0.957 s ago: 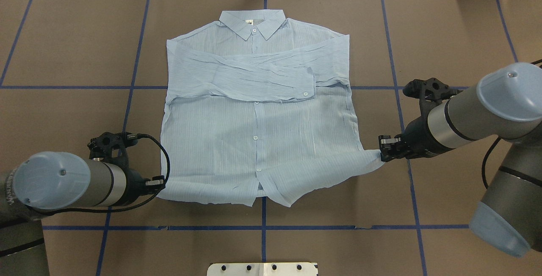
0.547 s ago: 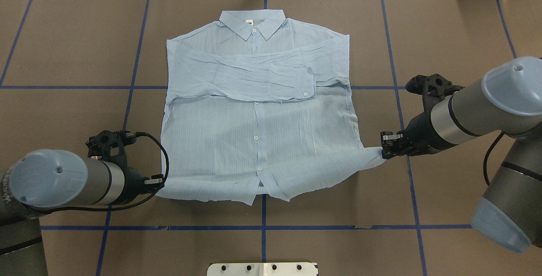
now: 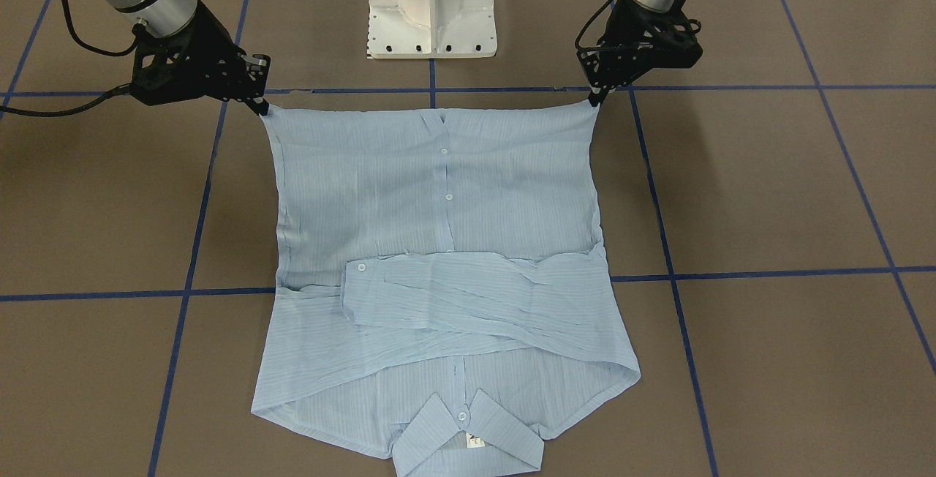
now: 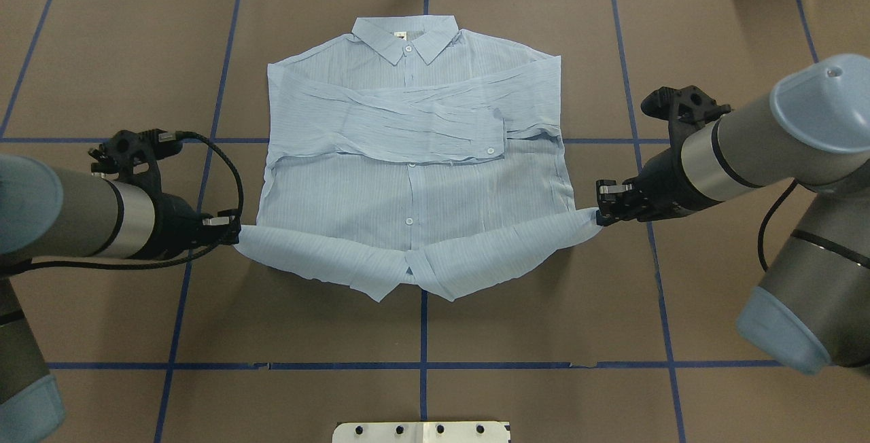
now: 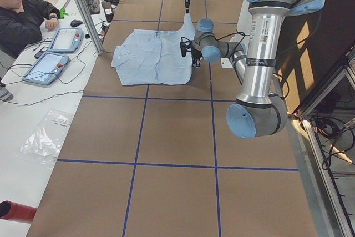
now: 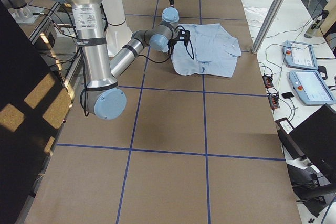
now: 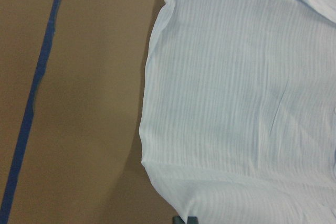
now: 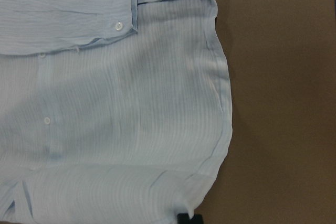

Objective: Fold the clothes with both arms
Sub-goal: 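Lift the hem corners with both grippers toward the collar, then carry the hem over onto the collar with both grippers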

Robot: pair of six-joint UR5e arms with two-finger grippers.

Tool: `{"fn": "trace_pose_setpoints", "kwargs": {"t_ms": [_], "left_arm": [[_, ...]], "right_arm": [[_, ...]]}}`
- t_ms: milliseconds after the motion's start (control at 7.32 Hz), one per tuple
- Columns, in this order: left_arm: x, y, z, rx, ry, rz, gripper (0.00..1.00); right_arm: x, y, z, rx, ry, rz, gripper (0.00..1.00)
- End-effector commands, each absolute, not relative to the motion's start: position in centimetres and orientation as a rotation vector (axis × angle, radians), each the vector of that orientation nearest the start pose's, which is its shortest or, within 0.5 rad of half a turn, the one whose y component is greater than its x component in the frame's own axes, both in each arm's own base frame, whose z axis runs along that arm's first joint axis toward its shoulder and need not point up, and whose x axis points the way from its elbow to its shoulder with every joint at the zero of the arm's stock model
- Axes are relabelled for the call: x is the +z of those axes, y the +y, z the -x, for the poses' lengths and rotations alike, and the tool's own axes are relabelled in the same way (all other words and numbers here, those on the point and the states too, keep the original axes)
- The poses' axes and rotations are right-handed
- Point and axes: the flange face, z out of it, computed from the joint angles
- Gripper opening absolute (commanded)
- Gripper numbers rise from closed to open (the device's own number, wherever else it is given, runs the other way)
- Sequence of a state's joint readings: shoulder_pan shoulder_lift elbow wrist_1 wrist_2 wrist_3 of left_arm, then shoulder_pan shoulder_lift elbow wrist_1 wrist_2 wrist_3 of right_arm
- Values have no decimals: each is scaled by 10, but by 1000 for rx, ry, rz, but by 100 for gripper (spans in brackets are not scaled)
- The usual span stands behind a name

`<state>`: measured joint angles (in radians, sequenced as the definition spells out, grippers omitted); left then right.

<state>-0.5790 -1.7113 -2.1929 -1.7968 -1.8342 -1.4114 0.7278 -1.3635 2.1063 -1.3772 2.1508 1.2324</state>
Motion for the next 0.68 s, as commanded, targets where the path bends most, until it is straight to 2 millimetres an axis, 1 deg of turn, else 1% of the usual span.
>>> {"fn": "trace_pose_setpoints", "kwargs": {"t_ms": [0, 137, 273, 410, 547], "left_arm": [[283, -395, -316, -268, 1008, -178, 0], [292, -429, -330, -276, 976, -186, 0], [288, -469, -334, -313, 993, -222, 0], [295, -492, -328, -324, 1022, -223, 0], [284, -525, -327, -339, 1051, -230, 0]], "right_arm": [[266, -442, 322, 140, -1060, -43, 0], [276, -472, 323, 183, -1037, -47, 0], [274, -508, 310, 224, -1027, -75, 0], [271, -538, 312, 247, -1014, -85, 0], [269, -561, 312, 270, -1004, -87, 0]]}}
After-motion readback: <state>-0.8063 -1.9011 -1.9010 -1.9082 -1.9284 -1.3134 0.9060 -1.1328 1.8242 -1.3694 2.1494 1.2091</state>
